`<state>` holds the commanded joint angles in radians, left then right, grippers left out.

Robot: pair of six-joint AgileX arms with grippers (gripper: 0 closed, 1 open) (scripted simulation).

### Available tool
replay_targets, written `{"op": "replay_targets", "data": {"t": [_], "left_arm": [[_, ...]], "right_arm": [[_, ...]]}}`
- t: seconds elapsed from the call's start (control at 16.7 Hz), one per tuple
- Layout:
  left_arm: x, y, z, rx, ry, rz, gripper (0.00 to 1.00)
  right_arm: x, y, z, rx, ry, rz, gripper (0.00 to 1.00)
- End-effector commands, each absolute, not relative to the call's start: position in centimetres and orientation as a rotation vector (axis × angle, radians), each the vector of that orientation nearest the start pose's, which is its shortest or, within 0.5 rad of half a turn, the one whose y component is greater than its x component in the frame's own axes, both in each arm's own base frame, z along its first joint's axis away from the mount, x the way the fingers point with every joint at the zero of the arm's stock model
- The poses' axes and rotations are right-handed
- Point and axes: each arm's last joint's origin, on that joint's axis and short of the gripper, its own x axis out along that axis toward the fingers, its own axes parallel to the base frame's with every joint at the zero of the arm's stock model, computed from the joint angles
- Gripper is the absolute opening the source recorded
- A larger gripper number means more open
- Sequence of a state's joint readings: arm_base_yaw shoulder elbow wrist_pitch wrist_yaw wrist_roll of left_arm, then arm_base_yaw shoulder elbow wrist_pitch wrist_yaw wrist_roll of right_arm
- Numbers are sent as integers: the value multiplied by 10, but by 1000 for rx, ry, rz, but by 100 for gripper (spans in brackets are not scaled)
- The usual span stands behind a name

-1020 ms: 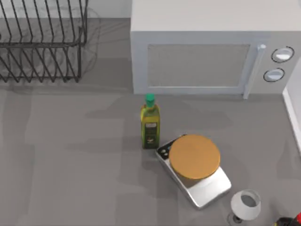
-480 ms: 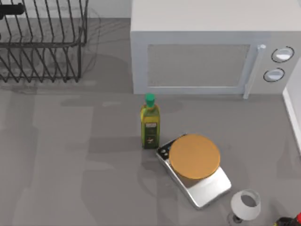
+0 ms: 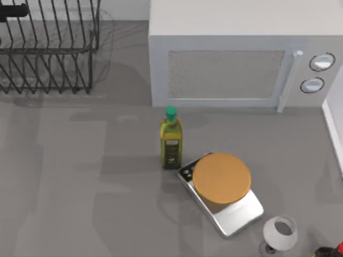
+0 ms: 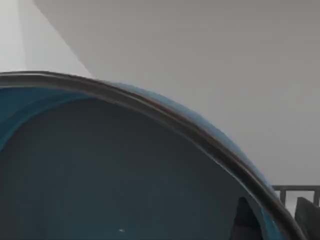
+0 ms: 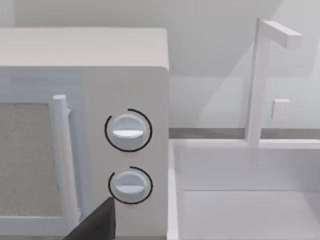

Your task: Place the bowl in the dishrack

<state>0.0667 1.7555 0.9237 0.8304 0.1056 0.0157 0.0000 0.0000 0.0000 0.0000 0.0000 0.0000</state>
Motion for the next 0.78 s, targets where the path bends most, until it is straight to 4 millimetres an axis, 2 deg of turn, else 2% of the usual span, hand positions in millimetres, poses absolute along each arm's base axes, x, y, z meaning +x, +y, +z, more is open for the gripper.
{"op": "replay_targets", "data": {"t": [0.42, 0.78], "left_arm": [[381, 25, 218, 0, 0, -20, 98], [381, 25, 218, 0, 0, -20, 100]], "right_arm": [[106, -1, 160, 0, 0, 0, 100], [106, -1, 160, 0, 0, 0, 100]]}}
